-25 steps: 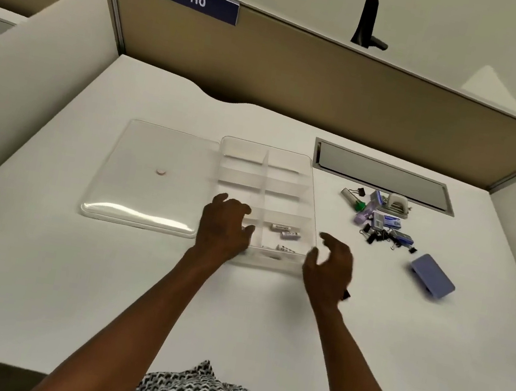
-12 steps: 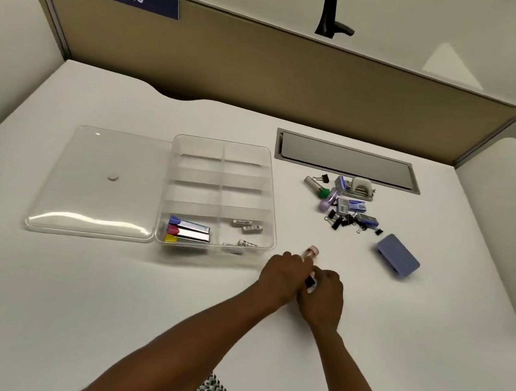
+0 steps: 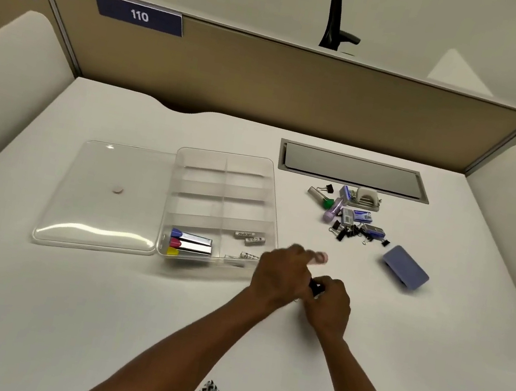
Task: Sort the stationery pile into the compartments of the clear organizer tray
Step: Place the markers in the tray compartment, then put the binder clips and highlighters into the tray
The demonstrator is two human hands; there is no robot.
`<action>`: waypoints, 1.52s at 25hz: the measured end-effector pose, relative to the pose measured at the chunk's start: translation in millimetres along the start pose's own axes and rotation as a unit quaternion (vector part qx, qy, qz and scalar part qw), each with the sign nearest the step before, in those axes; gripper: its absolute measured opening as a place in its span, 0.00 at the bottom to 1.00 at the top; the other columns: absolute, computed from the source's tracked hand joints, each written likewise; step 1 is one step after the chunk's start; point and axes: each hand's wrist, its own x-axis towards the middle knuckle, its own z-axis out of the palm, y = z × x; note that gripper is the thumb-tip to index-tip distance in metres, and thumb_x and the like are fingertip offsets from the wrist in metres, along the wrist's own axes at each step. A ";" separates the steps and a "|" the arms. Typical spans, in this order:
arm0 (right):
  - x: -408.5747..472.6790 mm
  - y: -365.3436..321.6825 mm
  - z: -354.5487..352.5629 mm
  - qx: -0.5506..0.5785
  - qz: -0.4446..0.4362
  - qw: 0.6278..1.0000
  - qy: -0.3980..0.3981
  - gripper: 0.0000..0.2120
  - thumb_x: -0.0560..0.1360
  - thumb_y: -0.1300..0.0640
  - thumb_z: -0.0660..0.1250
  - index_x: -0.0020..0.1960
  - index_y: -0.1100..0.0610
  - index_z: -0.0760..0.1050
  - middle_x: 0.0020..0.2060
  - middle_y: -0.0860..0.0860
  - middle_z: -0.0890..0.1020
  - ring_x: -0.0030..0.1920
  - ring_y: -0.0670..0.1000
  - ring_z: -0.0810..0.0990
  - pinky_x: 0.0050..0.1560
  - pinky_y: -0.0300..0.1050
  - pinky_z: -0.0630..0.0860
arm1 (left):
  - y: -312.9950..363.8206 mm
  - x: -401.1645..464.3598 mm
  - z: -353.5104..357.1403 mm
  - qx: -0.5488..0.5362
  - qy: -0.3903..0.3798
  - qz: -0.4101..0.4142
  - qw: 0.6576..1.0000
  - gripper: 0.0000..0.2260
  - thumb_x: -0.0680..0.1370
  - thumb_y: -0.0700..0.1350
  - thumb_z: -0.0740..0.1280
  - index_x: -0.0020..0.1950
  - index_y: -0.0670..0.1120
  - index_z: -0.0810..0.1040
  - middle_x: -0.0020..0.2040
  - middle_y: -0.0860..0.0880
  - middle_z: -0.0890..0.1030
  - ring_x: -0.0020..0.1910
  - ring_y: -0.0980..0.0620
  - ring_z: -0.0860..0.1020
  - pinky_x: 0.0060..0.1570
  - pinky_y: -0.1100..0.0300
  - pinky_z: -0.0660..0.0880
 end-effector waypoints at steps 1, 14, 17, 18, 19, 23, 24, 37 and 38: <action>-0.3 0.7 1.5 0.001 0.002 1.000 0.003 0.07 0.71 0.55 0.71 0.50 0.52 0.80 0.47 0.51 0.78 0.43 0.53 0.79 0.42 0.43 0.69 | -4.1 7.0 -11.5 -0.022 0.052 -0.021 0.998 0.16 0.71 0.47 0.63 0.56 0.52 0.80 0.47 0.50 0.83 0.41 0.46 0.82 0.37 0.56 0.78; -2.7 1.0 3.3 -0.014 -0.017 1.000 0.005 0.05 0.73 0.57 0.70 0.49 0.52 0.79 0.47 0.49 0.77 0.39 0.48 0.73 0.42 0.42 0.67 | -101.0 41.6 -23.6 0.043 0.061 -0.231 0.970 0.13 0.78 0.48 0.66 0.62 0.52 0.80 0.52 0.47 0.82 0.63 0.44 0.70 0.63 0.46 0.61; -1.9 2.1 3.1 -0.017 -0.017 1.000 0.004 0.05 0.73 0.56 0.70 0.49 0.51 0.79 0.47 0.48 0.77 0.39 0.48 0.75 0.41 0.42 0.68 | -95.2 51.1 -17.3 0.073 -0.010 -0.212 0.975 0.16 0.80 0.49 0.60 0.68 0.54 0.74 0.52 0.47 0.82 0.62 0.44 0.71 0.64 0.43 0.58; -2.4 2.7 3.5 -0.016 -0.017 1.000 0.003 0.05 0.73 0.56 0.70 0.49 0.52 0.79 0.47 0.48 0.77 0.39 0.49 0.76 0.41 0.42 0.68 | -93.5 50.9 -16.0 0.079 -0.024 -0.206 0.975 0.17 0.81 0.48 0.59 0.69 0.53 0.74 0.52 0.47 0.82 0.62 0.44 0.72 0.66 0.43 0.57; -2.6 2.7 4.0 -0.016 -0.018 1.000 0.003 0.05 0.73 0.56 0.70 0.49 0.52 0.79 0.47 0.49 0.77 0.40 0.50 0.77 0.41 0.42 0.68 | -93.9 49.8 -14.7 0.074 -0.030 -0.205 0.975 0.17 0.80 0.47 0.60 0.69 0.53 0.73 0.52 0.47 0.82 0.63 0.44 0.72 0.68 0.43 0.55; 4.0 1.7 1.6 -0.006 -0.004 1.000 -0.003 0.06 0.71 0.54 0.72 0.48 0.50 0.81 0.46 0.48 0.79 0.43 0.51 0.80 0.42 0.41 0.69 | -100.9 37.4 -12.3 0.004 0.036 -0.192 0.981 0.16 0.77 0.45 0.66 0.65 0.49 0.78 0.56 0.47 0.82 0.69 0.44 0.70 0.74 0.46 0.51; 5.7 0.4 -0.1 0.005 0.001 1.000 0.000 0.06 0.71 0.53 0.73 0.47 0.49 0.81 0.45 0.48 0.80 0.43 0.50 0.80 0.43 0.41 0.69 | -100.8 32.7 -12.9 -0.022 0.061 -0.177 0.982 0.14 0.76 0.44 0.67 0.62 0.48 0.80 0.56 0.47 0.83 0.68 0.43 0.71 0.73 0.46 0.55; 0.0 -113.9 -2.1 0.354 -0.039 0.927 -0.115 0.06 0.74 0.53 0.70 0.49 0.49 0.84 0.41 0.47 0.87 0.42 0.49 0.84 0.41 0.42 0.76 | -66.9 -11.1 -39.1 -0.274 0.070 -0.099 0.954 0.16 0.75 0.40 0.71 0.62 0.50 0.81 0.54 0.55 0.84 0.48 0.58 0.82 0.49 0.60 0.81; 1.2 -116.1 -1.7 0.357 -0.054 0.923 -0.134 0.07 0.75 0.54 0.69 0.50 0.49 0.84 0.42 0.47 0.87 0.42 0.48 0.83 0.41 0.42 0.75 | -70.6 -11.0 -45.2 -0.266 0.085 -0.106 0.954 0.14 0.76 0.39 0.70 0.61 0.49 0.82 0.53 0.54 0.84 0.47 0.58 0.82 0.48 0.60 0.81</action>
